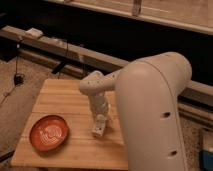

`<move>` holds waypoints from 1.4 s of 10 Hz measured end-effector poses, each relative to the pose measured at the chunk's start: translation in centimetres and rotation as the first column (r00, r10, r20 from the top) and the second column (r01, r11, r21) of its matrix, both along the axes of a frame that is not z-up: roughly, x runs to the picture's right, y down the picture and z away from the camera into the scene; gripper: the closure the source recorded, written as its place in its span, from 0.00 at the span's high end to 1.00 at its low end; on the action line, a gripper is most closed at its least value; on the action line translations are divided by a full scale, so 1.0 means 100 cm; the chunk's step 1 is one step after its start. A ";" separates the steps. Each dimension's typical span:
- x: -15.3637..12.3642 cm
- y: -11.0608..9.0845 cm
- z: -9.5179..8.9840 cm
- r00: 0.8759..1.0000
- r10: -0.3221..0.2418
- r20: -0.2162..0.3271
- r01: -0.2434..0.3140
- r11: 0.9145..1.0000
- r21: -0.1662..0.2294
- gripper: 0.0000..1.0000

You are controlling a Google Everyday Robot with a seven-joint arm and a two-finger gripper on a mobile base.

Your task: Place the bottle in the ceramic bowl

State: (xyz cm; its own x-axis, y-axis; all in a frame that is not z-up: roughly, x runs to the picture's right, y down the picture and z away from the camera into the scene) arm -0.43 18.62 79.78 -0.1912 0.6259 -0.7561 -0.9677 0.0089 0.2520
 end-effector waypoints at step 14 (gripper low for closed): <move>-0.003 0.002 0.038 0.980 0.127 0.156 -0.123 0.992 -0.038 0.56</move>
